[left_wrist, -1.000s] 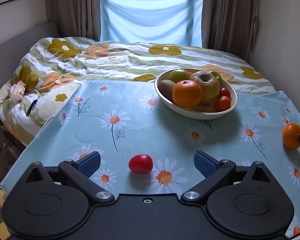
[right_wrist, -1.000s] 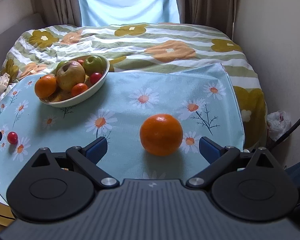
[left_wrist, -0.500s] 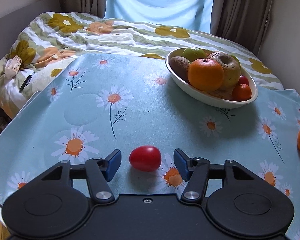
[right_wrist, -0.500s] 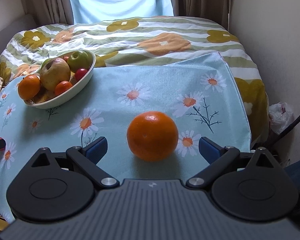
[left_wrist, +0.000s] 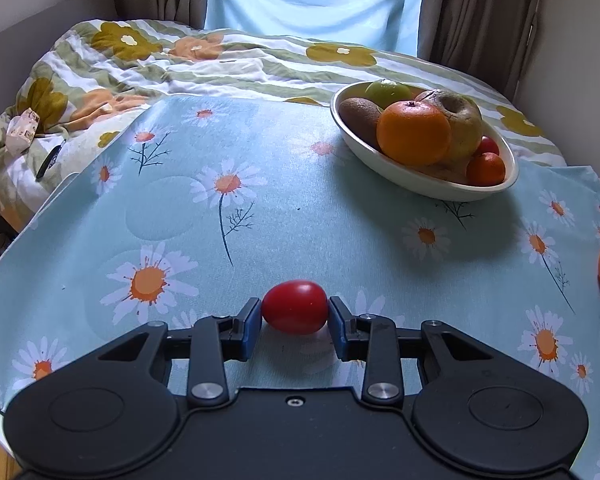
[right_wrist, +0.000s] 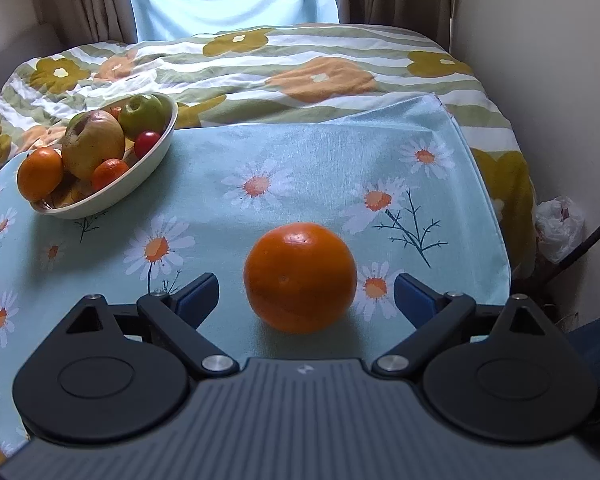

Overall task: Organize fruits
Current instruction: 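Grasp the red tomato with the left tool while the right tool grasps the large orange, then carry the red tomato and orange over the white plate with both tools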

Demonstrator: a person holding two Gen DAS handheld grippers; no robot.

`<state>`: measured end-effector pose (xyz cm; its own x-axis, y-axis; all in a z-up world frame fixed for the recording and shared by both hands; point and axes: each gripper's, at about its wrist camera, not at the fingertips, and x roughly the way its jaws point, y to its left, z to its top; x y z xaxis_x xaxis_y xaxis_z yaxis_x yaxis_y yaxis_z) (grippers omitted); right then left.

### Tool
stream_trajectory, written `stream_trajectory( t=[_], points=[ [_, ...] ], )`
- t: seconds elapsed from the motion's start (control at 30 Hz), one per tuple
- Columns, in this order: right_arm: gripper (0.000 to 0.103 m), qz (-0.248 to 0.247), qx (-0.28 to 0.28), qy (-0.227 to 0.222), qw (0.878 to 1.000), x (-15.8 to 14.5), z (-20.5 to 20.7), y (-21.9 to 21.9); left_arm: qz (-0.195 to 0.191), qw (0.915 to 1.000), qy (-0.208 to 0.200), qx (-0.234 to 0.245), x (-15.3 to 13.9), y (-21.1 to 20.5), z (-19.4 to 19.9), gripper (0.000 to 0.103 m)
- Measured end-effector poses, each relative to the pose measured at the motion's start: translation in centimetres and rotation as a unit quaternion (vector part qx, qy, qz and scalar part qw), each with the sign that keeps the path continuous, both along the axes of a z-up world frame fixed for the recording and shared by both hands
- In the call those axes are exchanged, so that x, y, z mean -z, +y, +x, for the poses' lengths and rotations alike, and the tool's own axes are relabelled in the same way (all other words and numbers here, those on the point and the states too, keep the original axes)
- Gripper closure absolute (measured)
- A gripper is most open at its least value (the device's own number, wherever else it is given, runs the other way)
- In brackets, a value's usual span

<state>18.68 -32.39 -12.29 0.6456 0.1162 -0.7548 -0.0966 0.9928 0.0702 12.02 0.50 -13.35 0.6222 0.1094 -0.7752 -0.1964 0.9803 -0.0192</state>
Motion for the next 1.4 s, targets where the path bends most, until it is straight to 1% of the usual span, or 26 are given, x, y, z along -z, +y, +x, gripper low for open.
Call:
stream_trajectory(
  t=[0.03,0.1,0.17,0.23,0.27,0.3,0.37,0.43,0.57,0.73,0.87,1.07,1.4],
  points=[
    [0.0,-0.001,-0.001,0.0,1.0,0.1,0.1,0.1,-0.001,1.0,0.0,0.0,0.0,0.0,-0.1,0.064],
    [0.004,-0.002,-0.003,0.002,1.0,0.1,0.2,0.2,-0.001,1.0,0.0,0.0,0.0,0.1,-0.1,0.064],
    [0.006,-0.005,-0.004,0.002,1.0,0.1,0.4,0.3,-0.002,1.0,-0.001,-0.001,0.0,0.2,-0.2,0.064],
    [0.01,-0.007,-0.005,0.002,1.0,0.1,0.5,0.4,-0.003,1.0,-0.001,-0.001,0.0,0.3,-0.3,0.064],
    [0.013,-0.006,-0.005,0.003,1.0,0.1,0.6,0.5,-0.002,1.0,-0.001,-0.001,0.0,0.4,-0.3,0.064],
    [0.019,-0.006,-0.007,0.004,1.0,0.2,0.7,0.6,-0.002,1.0,-0.001,0.0,0.0,0.4,-0.4,0.064],
    [0.025,-0.011,-0.007,0.006,1.0,0.2,0.9,0.8,-0.001,1.0,-0.002,0.0,-0.1,0.6,-0.5,0.064],
    [0.026,-0.015,-0.007,0.005,1.0,0.1,0.9,1.0,-0.001,1.0,-0.004,-0.002,-0.2,0.8,-0.7,0.064],
    [0.027,-0.004,-0.007,0.006,1.0,-0.1,0.8,1.4,-0.002,0.9999,-0.011,-0.003,-0.9,1.1,-1.3,0.064],
    [0.027,-0.001,-0.015,-0.005,1.0,-1.3,0.2,2.5,-0.002,0.9997,-0.022,-0.003,-2.0,1.1,-2.0,0.064],
    [0.027,-0.004,-0.027,-0.016,0.999,-2.8,-0.3,4.0,-0.002,0.9994,-0.034,0.0,-3.2,1.0,-2.6,0.064],
    [0.027,0.008,-0.048,-0.029,0.998,-5.2,-1.3,6.4,0.004,0.9985,-0.054,0.004,-5.5,0.6,-3.6,0.064],
    [0.027,0.018,-0.099,-0.059,0.993,-10.4,-3.0,10.8,0.022,0.995,-0.096,0.019,-10.0,-1.0,-4.2,0.064]
  ],
)
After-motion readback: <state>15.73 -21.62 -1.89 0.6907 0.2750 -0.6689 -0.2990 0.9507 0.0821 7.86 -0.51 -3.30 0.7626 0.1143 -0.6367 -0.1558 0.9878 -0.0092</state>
